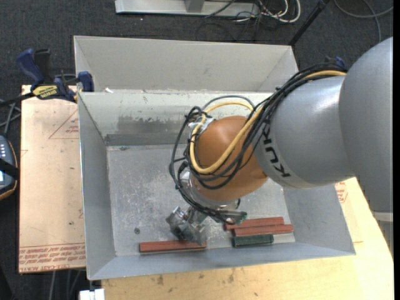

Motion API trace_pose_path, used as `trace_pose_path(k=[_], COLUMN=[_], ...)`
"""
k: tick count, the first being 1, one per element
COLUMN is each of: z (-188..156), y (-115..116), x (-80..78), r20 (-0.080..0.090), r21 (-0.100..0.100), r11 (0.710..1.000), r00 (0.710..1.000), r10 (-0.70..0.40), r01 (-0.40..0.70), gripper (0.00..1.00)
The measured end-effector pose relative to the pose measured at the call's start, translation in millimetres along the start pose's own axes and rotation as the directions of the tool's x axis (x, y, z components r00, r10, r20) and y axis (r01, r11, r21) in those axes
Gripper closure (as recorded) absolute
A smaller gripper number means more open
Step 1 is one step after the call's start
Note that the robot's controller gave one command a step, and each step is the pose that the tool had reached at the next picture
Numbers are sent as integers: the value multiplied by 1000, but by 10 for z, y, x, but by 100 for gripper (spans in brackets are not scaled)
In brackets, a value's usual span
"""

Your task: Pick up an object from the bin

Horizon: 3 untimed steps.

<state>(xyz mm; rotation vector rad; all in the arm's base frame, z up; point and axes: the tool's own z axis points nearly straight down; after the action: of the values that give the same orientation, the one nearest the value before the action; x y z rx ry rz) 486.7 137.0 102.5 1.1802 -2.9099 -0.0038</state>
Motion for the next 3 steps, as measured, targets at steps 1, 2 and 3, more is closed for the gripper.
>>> trace_pose_path(k=[1, 2, 3], z=[-694, -825, -954], y=[-157, -148, -175], x=[-58, -86, -160], r20=[0, 13, -3], r21=[0, 10, -2], r11=[988, 993, 993], r00=[988, 993, 993], r10=[-153, -121, -120], r01=[153, 121, 120], gripper=[100, 100, 100])
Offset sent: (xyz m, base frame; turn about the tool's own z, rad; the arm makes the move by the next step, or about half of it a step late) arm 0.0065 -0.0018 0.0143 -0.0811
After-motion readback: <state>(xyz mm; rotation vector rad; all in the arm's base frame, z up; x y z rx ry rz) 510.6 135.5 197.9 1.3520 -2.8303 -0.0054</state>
